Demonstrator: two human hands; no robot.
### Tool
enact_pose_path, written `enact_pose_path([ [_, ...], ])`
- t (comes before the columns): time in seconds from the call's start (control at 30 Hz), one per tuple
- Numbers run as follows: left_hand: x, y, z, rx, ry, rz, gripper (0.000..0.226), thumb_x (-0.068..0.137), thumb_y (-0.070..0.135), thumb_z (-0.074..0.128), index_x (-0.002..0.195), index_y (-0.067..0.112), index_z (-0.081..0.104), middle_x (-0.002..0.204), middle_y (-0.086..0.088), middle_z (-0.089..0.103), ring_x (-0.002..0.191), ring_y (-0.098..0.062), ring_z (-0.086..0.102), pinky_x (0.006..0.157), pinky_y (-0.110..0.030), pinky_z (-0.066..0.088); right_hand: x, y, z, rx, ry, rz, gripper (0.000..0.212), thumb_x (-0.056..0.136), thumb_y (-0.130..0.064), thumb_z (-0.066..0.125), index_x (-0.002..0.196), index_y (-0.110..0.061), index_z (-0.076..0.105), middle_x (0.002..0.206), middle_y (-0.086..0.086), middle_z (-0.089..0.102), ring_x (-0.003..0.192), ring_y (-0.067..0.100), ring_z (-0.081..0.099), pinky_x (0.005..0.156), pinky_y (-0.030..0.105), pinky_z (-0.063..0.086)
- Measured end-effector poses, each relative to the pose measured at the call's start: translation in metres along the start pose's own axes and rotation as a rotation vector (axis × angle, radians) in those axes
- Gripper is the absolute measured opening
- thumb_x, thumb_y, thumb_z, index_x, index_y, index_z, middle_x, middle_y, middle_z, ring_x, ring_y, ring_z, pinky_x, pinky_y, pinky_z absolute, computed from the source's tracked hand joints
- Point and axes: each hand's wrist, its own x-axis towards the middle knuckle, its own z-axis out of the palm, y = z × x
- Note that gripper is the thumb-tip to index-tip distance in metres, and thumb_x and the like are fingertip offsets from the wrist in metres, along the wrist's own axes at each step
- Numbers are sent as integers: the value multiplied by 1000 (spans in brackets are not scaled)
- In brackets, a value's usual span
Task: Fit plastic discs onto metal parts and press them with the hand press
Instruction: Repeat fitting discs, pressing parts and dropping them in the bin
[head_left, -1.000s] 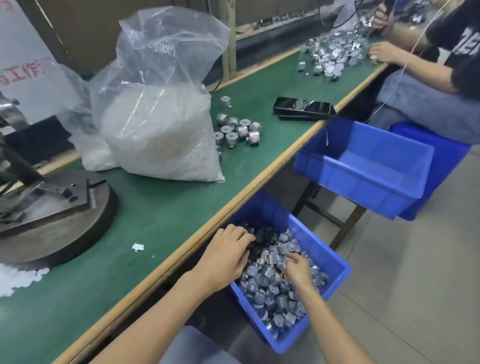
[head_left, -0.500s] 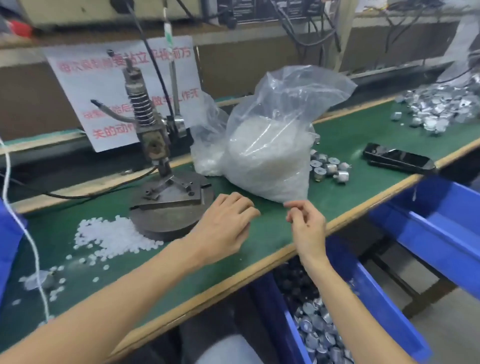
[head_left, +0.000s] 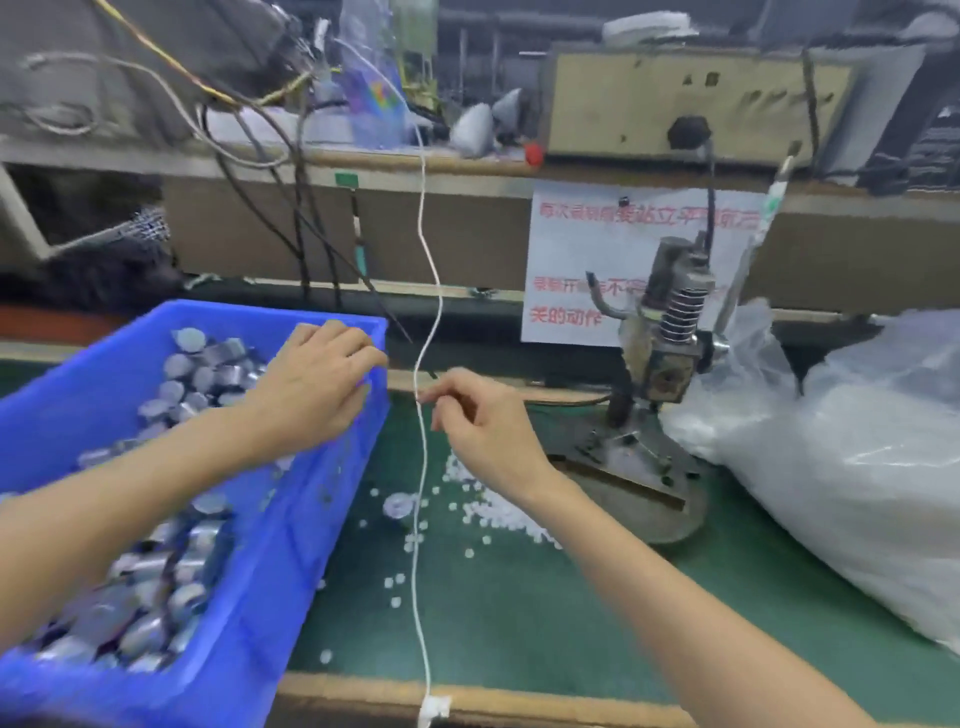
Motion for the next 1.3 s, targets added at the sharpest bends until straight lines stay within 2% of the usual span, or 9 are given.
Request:
enact_pose_path([
  [0.17,-52,-69,29,126,-494,-328,40,92,26,48,132,22,46,128,-3,51,119,-25,43,87,-33,33,44,-36,79,-40,-185,-135,21,84,7,47,88,2,68,66,8,59,54,11,42,57,19,33],
  [0.3,-76,-87,53,-102,-843,-339,43,86,23,56,129,19,50,129,-6,54,117,-24,50,91,-30,41,72,-39,130,-309,-517,-107,27,86,-1,44,100,-5,67,101,19,67,85,30,57,69,29,36],
  [0.4,-82,-81,68,-432,-895,-419,42,80,24,68,119,17,56,115,-4,60,97,-17,56,83,-25,44,85,-30,148,-645,-639,-125,26,86,-9,48,108,-9,62,112,18,61,102,35,57,72,35,39],
  [0.6,-80,-75,85,-745,-960,-581,27,81,19,63,108,15,60,99,-4,63,79,-15,56,81,-32,49,89,-25,155,-845,-729,-151,19,86,-16,53,102,-11,60,100,7,60,84,26,49,69,34,32],
  [0.83,-79,-69,75,-826,-843,-631,14,84,19,63,93,9,62,95,-12,67,79,-27,64,75,-35,52,85,-24,152,-690,-601,-138,25,83,-10,44,98,-11,64,97,9,66,90,31,58,66,33,35],
  [0.97,-64,-78,37,-1088,-399,-849,12,87,23,58,81,15,64,69,1,66,58,-11,64,55,-19,49,77,-26,135,-301,-419,-132,25,91,-10,45,103,-9,66,101,10,65,96,26,56,81,37,44],
  [1.03,-57,-75,19,-1184,-262,-916,14,84,26,67,87,12,67,69,2,65,55,-7,64,54,-15,50,71,-28,119,-141,-423,-112,24,93,-12,48,110,-10,64,104,5,61,94,16,53,82,27,40],
  [1.17,-36,-41,0,-1231,-199,-987,31,73,27,76,87,2,64,72,-11,68,58,-13,67,52,-16,51,55,-25,75,-108,-424,-174,32,84,-10,61,116,-13,60,102,-2,62,91,9,50,78,11,34],
  [1.3,-2,3,-9,-1018,-225,-921,23,70,30,73,69,9,63,60,-4,64,55,-7,61,63,-21,53,34,-6,36,-204,-347,-149,32,83,-12,68,113,-10,56,92,-6,64,82,9,55,77,25,45],
])
